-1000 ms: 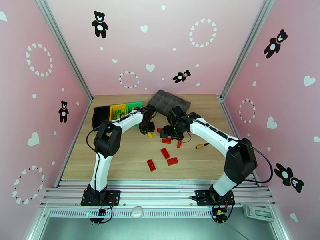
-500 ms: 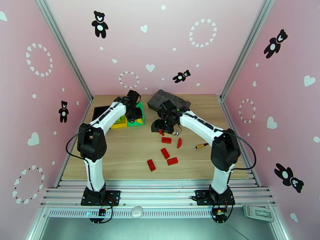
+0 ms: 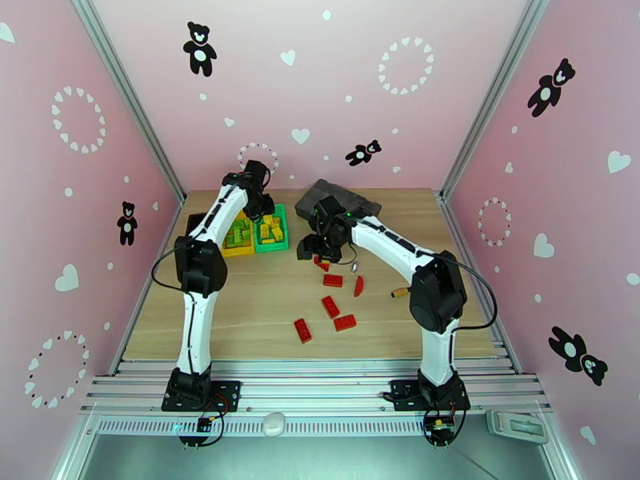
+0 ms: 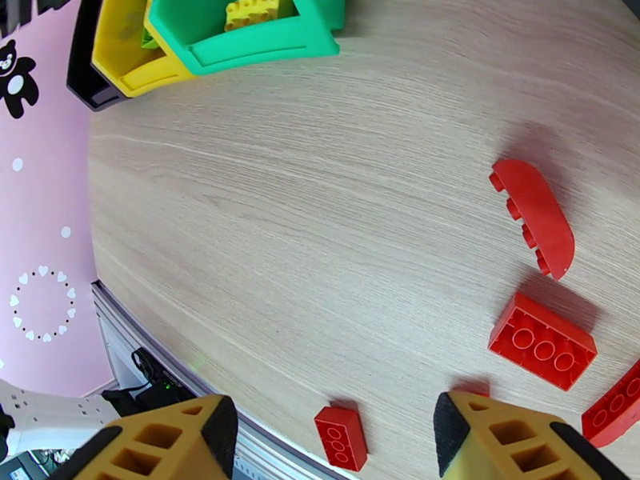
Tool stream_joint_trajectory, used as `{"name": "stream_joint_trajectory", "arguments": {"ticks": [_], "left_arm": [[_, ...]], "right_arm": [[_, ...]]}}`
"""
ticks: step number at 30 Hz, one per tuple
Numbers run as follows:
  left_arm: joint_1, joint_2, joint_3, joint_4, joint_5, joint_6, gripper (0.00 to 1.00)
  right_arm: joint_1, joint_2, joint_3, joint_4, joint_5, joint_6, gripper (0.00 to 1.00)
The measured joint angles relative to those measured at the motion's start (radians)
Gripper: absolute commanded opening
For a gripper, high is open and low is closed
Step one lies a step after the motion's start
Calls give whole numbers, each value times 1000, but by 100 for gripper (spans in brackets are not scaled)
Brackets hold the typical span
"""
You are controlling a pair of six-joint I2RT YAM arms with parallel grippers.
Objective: Sort the legos into containers by color
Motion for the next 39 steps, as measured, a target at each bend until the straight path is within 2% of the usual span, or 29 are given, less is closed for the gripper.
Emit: {"name": "stream_joint_trajectory", "arguments": {"ticks": [3,8,17,25,31,39], "left_arm": [[0,2,0,-10,7,-2,69],[-2,-53,-80,0,10,-1,73],[-58,-352,-452,71,5,-26,80],[-179,-562,-822,147,-2,-124,81],[-267,-640,-989,166,-9,-220,80],[-444,-718,-1164,196,-8,-348,79]], "right_arm": [[-2,0,9,-11,1,-4,69],[-4,0,11,-18,2,-14,70],[-5,-14,-33,-18,34,-22,73],[3,-126,-189,-24,111,-21,75],[30,-226,-286,-38,185,-18,74],[82,-340,-398,-60,292,8,74]]}}
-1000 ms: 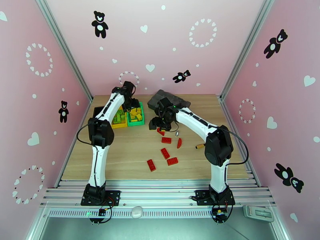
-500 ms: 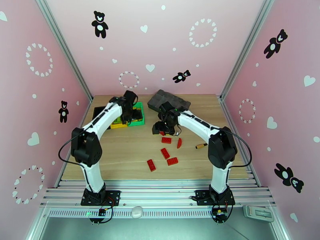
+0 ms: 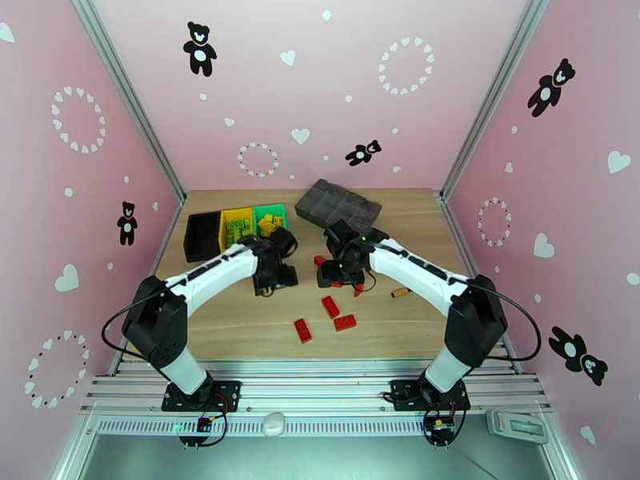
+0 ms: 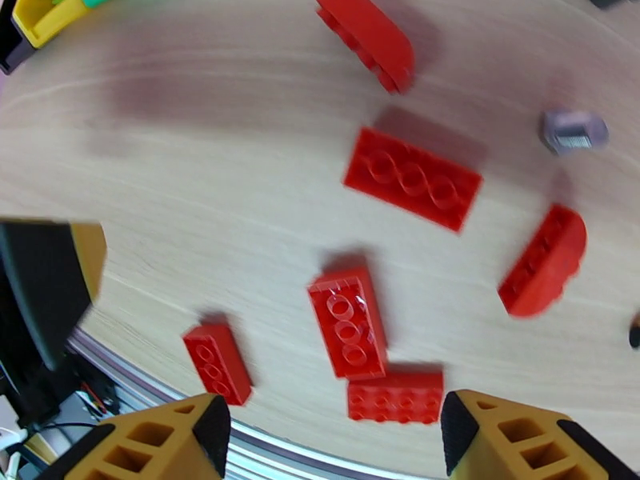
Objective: Sort the legos into containers by color
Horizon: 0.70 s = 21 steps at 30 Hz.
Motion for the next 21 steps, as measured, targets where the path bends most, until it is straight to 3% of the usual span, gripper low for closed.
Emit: {"name": "stream_joint_trajectory", "arguments": {"ticks": [9,21], "left_arm": [[-170,13,-54,48,24,-92,78],[-261,125,-95,122,52,-137,74]], "right_arm": [[11,-140,-133,-7,54,53,74],[18,-246,-196,-15,77,102,74]]}}
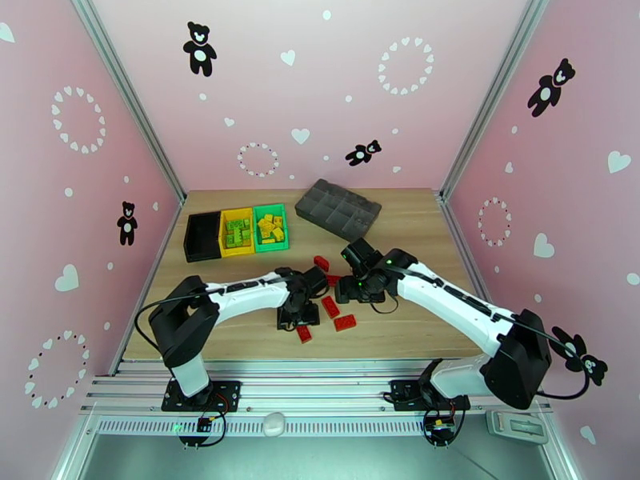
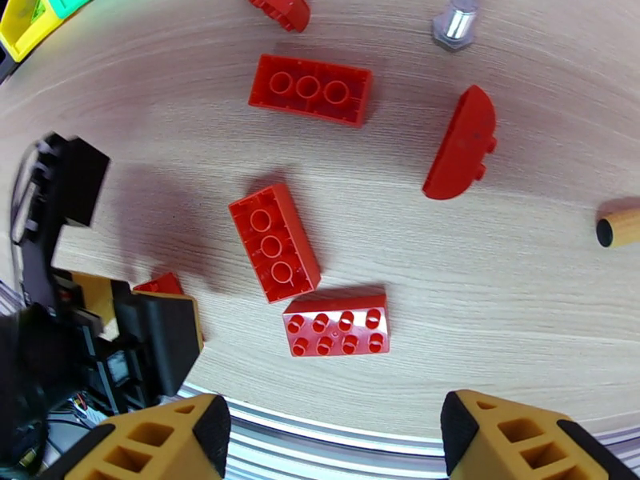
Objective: Sort the legos into containers by color
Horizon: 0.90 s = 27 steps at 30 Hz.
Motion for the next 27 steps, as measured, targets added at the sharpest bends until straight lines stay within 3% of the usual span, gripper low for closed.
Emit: {"name": "stream_joint_trajectory", "arguments": {"ticks": [3,9,13,19,27], "left_arm": [[-6,0,-22,10,0,-14,66],[-10,-10,-51,14,-3,-39,41],[-15,-25,-53,9,-8,-46,32],[24,-90,-9,-17,-27,-39,31],[249,-225,12,-26,-27,19,31]], "right_arm": [[0,-2,-4,-1,0,2,74],[1,-2,-6,0,0,2,73],[1,-1,-6,8,-19,-2,72],[3,13,-6,62,-95,-9,72],[43,177,109,149,-249,-27,72]]}}
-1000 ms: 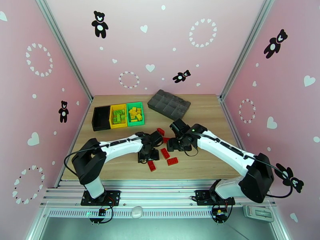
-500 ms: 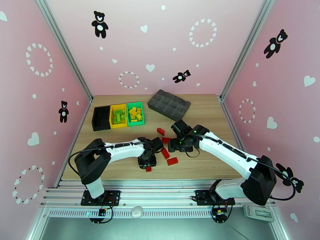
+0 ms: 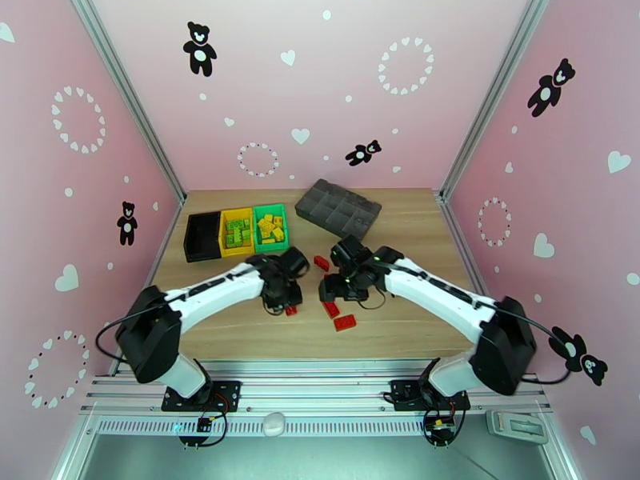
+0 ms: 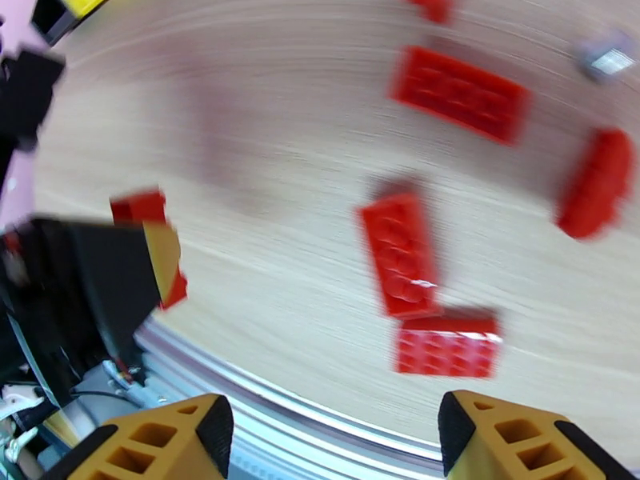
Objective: Sort the legos into containers by color
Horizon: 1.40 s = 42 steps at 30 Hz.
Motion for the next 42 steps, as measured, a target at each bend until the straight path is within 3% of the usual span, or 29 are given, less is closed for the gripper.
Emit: {"name": "stream_joint_trajectory", "arguments": {"ticks": [15,25,30,35,40,42], "left_arm": [[576,-74,64,5,103,125,31],[866,103,268,35,154,160,31],[941,250,422,33,159,164,31],[954,391,583,27,162,171,37],[958,489,697,10,167,182,66],[959,496,712,0,171,188,71]], "right_arm": [[61,489,629,11,-271,-83,71],[39,572,763,-47,-298,-99,71],[2,572,764,-78,-289,-106,71],[-35,571,753,-89,-267,-113,71],[-64,558,701,-101,-238,-116,72],[-72,540,671,-108,-221,-120,72]]}}
